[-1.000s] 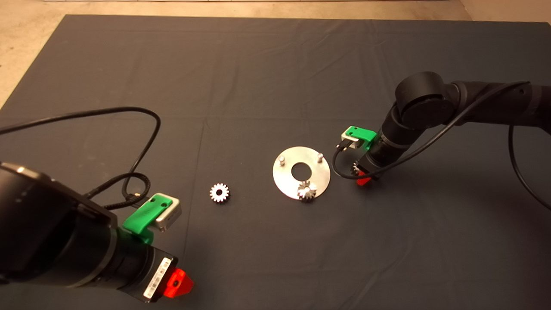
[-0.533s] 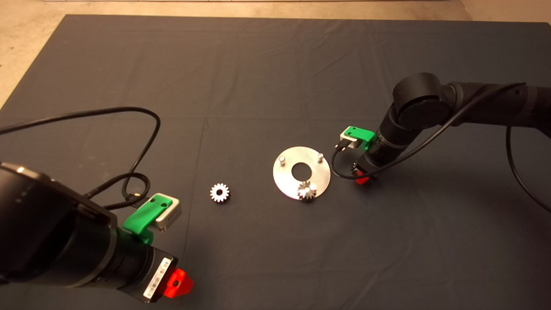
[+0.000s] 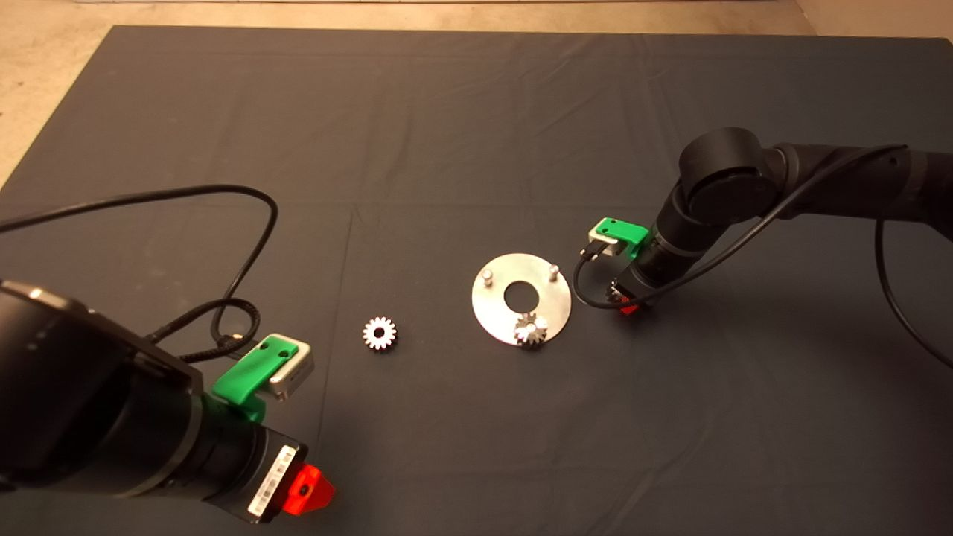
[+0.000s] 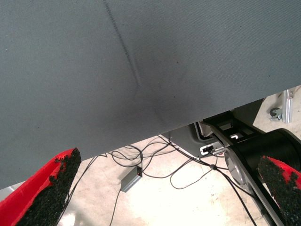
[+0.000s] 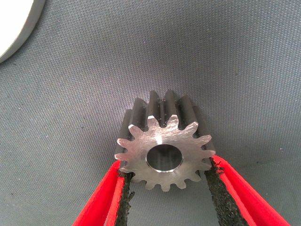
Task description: Install three planetary gears onto the carrier pins
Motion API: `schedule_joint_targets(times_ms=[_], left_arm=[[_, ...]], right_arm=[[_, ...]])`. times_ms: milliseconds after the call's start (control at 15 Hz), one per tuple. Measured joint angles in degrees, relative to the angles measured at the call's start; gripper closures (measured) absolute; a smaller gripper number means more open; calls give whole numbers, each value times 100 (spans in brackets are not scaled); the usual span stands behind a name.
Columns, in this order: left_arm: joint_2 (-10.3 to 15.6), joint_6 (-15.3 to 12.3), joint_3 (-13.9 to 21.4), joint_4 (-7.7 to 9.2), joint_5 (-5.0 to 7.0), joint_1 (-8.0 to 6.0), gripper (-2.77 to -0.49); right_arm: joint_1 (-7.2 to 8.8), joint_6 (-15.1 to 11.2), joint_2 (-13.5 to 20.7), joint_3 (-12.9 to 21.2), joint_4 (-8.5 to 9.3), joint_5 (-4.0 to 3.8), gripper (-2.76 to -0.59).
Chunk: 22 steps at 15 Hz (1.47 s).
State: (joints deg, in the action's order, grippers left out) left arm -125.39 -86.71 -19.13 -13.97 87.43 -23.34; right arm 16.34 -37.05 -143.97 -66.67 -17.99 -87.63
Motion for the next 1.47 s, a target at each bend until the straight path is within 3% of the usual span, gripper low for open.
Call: schedule_joint_targets(times_ms=[200,533,600,1467], left_arm=[[0,-2,0,0,0,0,-275],[0,-1,0,1,0,0,-275],[0,-2,0,0,0,0,-275],[0,-2,0,0,0,0,-275]], right_arm=[[0,0,0,-4,-2,4,-100],[0,-4,0,-4,-5,6,-98],[0,-7,0,-4,-5,9,-88],[-14,-32,39,50,-33,17,-78]])
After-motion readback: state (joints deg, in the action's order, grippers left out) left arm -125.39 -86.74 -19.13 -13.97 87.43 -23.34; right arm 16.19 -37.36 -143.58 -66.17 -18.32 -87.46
